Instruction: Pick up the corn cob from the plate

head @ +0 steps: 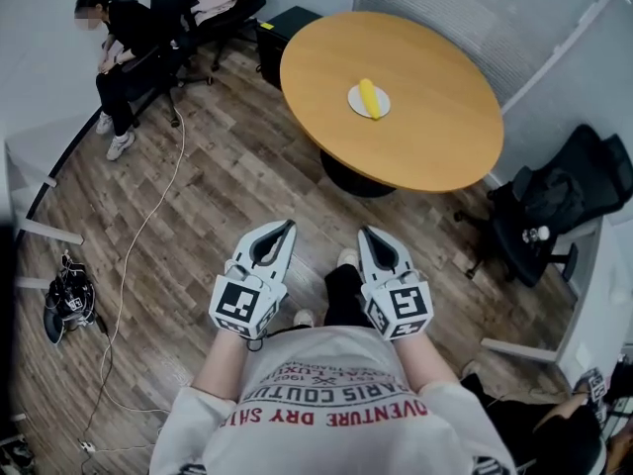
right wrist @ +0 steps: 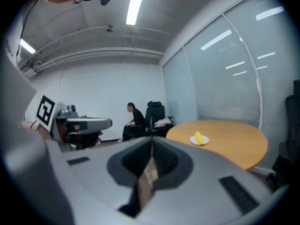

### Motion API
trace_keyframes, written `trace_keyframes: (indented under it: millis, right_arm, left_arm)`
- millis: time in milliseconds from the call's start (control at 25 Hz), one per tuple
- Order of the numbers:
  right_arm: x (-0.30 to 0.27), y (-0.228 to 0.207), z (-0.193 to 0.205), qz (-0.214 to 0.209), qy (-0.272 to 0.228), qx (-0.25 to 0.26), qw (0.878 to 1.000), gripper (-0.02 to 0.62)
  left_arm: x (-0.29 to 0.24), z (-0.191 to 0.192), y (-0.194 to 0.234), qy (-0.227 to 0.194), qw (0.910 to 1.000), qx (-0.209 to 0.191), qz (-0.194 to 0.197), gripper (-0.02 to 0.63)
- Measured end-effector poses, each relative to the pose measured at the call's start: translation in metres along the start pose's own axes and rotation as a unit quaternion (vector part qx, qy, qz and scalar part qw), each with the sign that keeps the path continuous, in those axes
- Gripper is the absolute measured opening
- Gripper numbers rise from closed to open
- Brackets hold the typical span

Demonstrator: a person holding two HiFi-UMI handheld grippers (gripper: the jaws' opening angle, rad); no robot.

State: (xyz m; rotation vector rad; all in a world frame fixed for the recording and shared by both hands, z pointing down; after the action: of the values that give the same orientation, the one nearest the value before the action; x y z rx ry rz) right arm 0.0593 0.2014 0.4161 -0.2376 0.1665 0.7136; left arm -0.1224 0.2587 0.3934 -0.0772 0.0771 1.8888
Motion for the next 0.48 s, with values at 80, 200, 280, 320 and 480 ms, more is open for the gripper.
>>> trace_keyframes:
  millis: [80, 200, 280, 320, 480]
  right_arm:
    - [-0.020, -0.008, -0.003, -0.011, 0.003, -0.004, 1.000, 0.029]
    - [-0.055, -0.025, -0.009, -0.024, 0.005, -0.001, 1.000, 0.029]
    - [-0.079, -0.039, -0.015, -0.032, 0.009, 0.001, 0.999, 0.029]
    - [-0.091, -0.048, -0.019, -0.034, 0.009, 0.002, 0.999, 0.029]
    - [-0.139, -0.090, -0.045, -0.044, 0.004, 0.006, 0.999, 0.029]
  left_arm:
    - [-0.011, 0.001, 0.013, 0.001, 1.0000, 0.000, -0.009, 0.032]
    - [-0.034, 0.001, 0.037, 0.002, 0.9996, 0.000, -0.027, 0.032]
    - [-0.053, -0.001, 0.052, 0.002, 0.9993, 0.001, -0.038, 0.032]
    - [-0.064, -0.003, 0.060, 0.002, 0.9991, 0.001, -0.043, 0.032]
    - [-0.122, -0.014, 0.088, 0.000, 0.9984, 0.001, -0.056, 0.032]
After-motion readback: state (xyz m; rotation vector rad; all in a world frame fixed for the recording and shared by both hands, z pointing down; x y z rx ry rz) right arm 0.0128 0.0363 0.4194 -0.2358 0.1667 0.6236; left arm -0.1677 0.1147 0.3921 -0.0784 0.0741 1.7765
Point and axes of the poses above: the fingertips, and each gripper's own axes: x backward along the fingers, y to its left, z out of its underside, the point moved 6 cm from there along x, backward along the fingers, and after that the axes turned 3 degrees about -x, right-handed, at the moved point
